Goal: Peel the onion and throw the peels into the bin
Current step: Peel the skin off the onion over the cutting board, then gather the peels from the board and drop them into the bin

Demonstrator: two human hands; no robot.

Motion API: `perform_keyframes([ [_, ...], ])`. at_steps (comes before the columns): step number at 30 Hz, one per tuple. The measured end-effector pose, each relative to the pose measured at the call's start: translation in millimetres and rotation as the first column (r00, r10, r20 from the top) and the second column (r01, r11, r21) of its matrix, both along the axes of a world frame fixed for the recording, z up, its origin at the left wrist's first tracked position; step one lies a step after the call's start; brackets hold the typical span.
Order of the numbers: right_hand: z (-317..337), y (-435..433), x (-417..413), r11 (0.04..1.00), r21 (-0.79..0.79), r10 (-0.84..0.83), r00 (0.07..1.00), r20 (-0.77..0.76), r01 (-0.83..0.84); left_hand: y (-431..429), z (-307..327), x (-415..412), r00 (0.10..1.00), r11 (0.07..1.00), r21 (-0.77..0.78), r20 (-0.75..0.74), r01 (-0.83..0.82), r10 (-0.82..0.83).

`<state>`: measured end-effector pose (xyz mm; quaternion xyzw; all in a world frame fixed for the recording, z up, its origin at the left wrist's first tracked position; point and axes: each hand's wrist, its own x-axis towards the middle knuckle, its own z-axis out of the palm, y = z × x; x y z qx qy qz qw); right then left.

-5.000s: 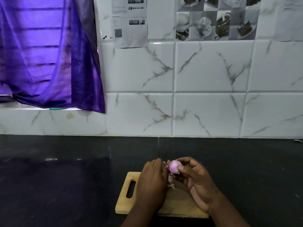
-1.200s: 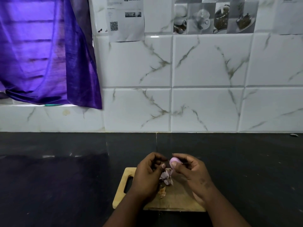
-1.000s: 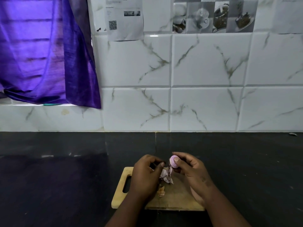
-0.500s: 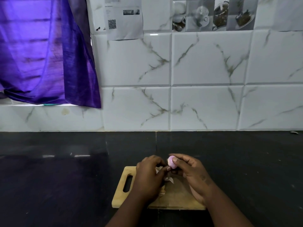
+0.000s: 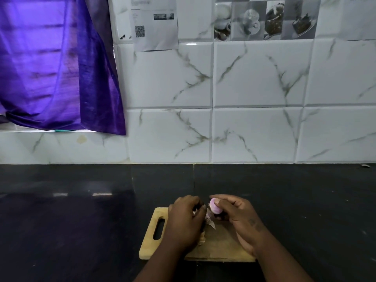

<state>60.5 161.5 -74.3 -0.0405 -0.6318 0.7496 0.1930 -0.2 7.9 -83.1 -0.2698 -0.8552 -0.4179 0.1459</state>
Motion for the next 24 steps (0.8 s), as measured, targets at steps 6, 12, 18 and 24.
perform_keyframes([
  [6, -1, 4, -3, 0.995, -0.069, -0.075, 0.997, 0.01, 0.075, -2, -1, -1, 0.995, 0.993, 0.085, -0.042, -0.088, 0.092],
  [12, -10, 7, -14, 0.997, -0.046, -0.062, 0.996, 0.062, 0.065, -7, 2, -4, 0.989, 0.955, 0.281, 0.136, -0.094, 0.058],
  [18, -8, 6, -29, 0.993, 0.113, -0.062, 0.983, 0.171, 0.043, -2, 5, -6, 0.866, 0.934, 0.352, 0.484, -0.063, -0.124],
  [24, 5, -9, -33, 0.981, 0.192, -0.018, 0.964, 0.267, -0.035, 0, 19, 3, 0.733, 0.929, 0.37, 0.629, 0.012, -0.26],
])
